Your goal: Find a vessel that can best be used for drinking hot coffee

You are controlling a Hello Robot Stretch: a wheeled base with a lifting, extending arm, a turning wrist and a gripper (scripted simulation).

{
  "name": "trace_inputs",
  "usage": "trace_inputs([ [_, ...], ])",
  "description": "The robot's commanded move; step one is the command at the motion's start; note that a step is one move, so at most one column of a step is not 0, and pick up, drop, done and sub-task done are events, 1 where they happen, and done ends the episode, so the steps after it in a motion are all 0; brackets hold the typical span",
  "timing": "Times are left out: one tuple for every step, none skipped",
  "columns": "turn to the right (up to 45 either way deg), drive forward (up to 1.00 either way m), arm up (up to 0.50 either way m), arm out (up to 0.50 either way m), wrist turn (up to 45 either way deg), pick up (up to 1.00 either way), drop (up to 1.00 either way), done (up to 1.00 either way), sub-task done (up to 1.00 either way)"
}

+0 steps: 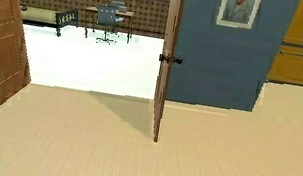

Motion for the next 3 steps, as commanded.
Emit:
trace_inputs([
  [0.0, 0.65, 0.0, 0.0, 0.0, 0.0, 0.0, 0.0, 0.0],
  [-27.0, 0.0, 0.0, 0.0, 0.0, 0.0, 0.0, 0.0, 0.0],
  [0.0, 1.0, 0.0, 0.0, 0.0, 0.0, 0.0, 0.0, 0.0],
])
